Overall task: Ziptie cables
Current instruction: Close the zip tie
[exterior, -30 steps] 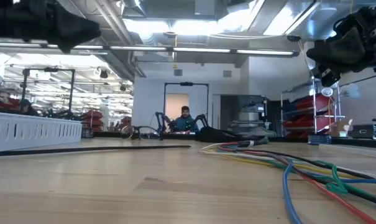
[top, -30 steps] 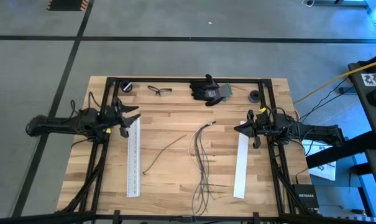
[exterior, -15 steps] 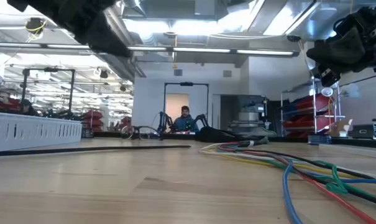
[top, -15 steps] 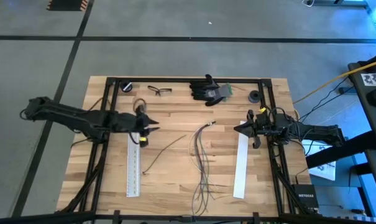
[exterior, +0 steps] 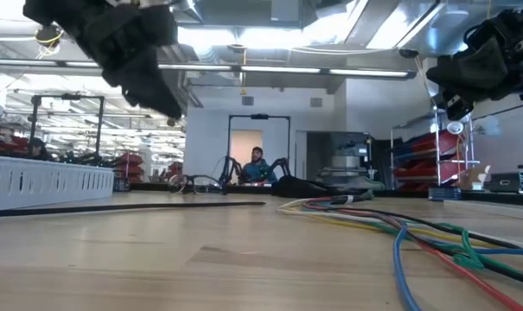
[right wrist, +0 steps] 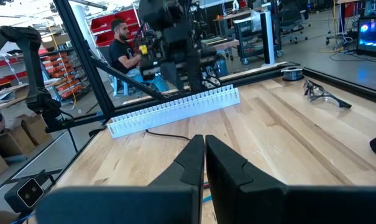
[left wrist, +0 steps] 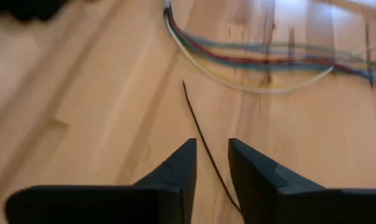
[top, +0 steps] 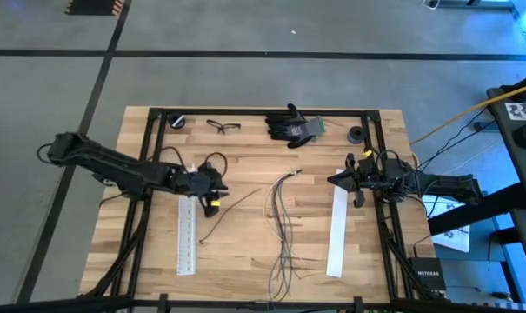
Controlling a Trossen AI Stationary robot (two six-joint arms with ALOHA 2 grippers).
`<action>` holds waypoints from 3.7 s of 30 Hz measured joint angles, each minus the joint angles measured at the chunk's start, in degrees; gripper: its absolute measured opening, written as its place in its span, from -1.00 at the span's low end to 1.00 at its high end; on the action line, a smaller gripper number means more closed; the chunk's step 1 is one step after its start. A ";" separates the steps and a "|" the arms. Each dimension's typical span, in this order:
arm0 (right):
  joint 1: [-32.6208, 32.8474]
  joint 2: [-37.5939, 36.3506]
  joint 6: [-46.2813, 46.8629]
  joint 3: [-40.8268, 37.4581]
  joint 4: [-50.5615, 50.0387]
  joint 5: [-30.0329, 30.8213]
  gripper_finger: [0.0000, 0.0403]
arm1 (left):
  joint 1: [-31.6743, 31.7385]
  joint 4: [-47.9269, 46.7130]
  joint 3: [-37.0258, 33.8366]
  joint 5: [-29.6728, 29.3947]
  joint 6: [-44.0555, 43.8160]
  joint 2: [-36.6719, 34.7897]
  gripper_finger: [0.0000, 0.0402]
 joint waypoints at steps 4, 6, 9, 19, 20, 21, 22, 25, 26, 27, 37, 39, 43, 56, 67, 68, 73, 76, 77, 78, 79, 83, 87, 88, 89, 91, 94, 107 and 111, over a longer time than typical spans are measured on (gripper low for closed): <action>0.01 -0.01 0.01 0.01 0.00 0.00 -1.00 | -1.21 0.09 0.00 1.94 -2.52 4.88 -0.40; 0.01 -0.01 0.02 0.02 0.00 0.00 -1.00 | -2.29 -0.10 0.00 2.36 -3.67 7.38 -0.35; -0.01 0.00 0.01 0.00 0.00 0.00 -1.00 | -3.83 0.02 0.00 2.55 -4.93 10.82 -0.32; 0.00 -0.01 0.00 0.02 0.00 0.00 -1.00 | -4.73 3.59 -0.04 2.33 -10.90 19.30 -0.36; 0.01 -0.01 0.01 0.02 0.00 0.00 -1.00 | -4.73 4.39 -0.04 2.33 -10.72 20.06 -0.37; 0.00 -0.01 0.00 0.02 0.00 0.00 -1.00 | -4.73 5.17 -0.04 2.09 -10.20 20.86 -0.37; -0.01 -0.01 0.02 0.00 0.00 0.00 -1.00 | -4.73 5.61 -0.02 1.92 -9.59 21.34 -0.38; 0.01 0.01 0.02 0.01 0.00 0.00 -1.00 | -4.73 6.80 0.04 1.61 -8.96 22.71 -0.50; 0.00 -0.01 0.02 0.00 0.00 0.00 -1.00 | -4.70 6.93 0.07 1.61 -9.14 22.88 -0.57; 0.00 -0.01 0.02 0.02 0.00 0.00 -1.00 | -4.64 6.95 0.07 1.61 -9.32 22.88 -0.65; 0.00 -0.01 0.02 0.00 0.00 0.00 -1.00 | -3.48 14.60 -0.13 7.26 -7.37 22.90 -1.00; 0.01 -0.01 0.01 0.00 0.00 0.00 -1.00 | -2.82 17.16 -0.13 9.02 -6.51 22.85 -1.00; 0.01 -0.01 0.02 0.00 0.00 0.00 -1.00 | -0.92 21.72 -0.09 13.78 -5.19 22.85 -1.00; 0.00 0.00 0.00 0.00 0.00 0.00 -1.00 | 4.09 24.82 -0.20 22.84 11.48 24.74 -1.00; 0.00 -0.01 0.01 0.01 0.00 0.00 -1.00 | 5.13 27.56 -0.20 19.98 20.65 29.54 -0.95; 0.00 -0.01 0.01 0.02 0.01 0.00 -1.00 | 5.13 27.54 -0.20 19.61 20.64 29.54 -0.93; 0.00 -0.01 0.00 0.02 0.00 0.00 -1.00 | 5.34 27.48 -0.20 17.68 20.77 29.54 -0.72; 0.01 -0.01 0.02 0.02 0.00 0.00 -1.00 | 5.92 26.86 0.21 17.49 20.63 29.26 -0.59; -0.01 0.01 0.00 0.02 0.00 0.00 -1.00 | 6.13 26.51 0.51 17.11 20.61 29.04 -0.55; -0.01 0.01 0.02 0.00 0.00 0.00 -1.00 | 6.36 26.08 0.82 16.65 20.59 28.59 -0.51; -0.01 -0.01 0.00 0.02 0.00 0.00 -1.00 | 6.53 25.10 1.37 15.59 20.63 28.10 -0.48; 0.00 -0.01 0.00 0.01 0.00 0.00 -1.00 | 6.74 18.08 3.69 10.70 22.74 25.13 -0.42; -0.01 -0.01 0.00 0.00 0.00 0.00 -1.00 | 6.66 14.07 5.58 10.51 23.29 21.73 -0.42; -0.01 -0.01 0.02 0.00 0.00 0.00 -1.00 | 6.66 13.80 5.78 10.51 22.53 20.94 -0.43; 0.00 -0.01 0.01 0.01 0.00 0.00 -1.00 | 6.60 13.43 5.81 10.53 21.93 20.44 -0.43; 0.00 0.01 0.02 0.02 0.00 0.00 -1.00 | 6.23 11.98 5.32 10.56 21.13 20.26 -0.43; -0.01 0.01 0.00 0.00 0.02 0.00 -1.00 | 5.57 11.87 3.88 10.68 21.83 21.68 -0.43; 0.00 0.01 0.01 0.00 0.00 0.00 -1.00 | 5.41 14.68 2.29 9.80 20.30 24.38 -0.43; 0.01 -0.01 0.02 0.01 0.01 0.00 -1.00 | 5.40 14.94 2.29 9.77 21.11 25.02 -0.43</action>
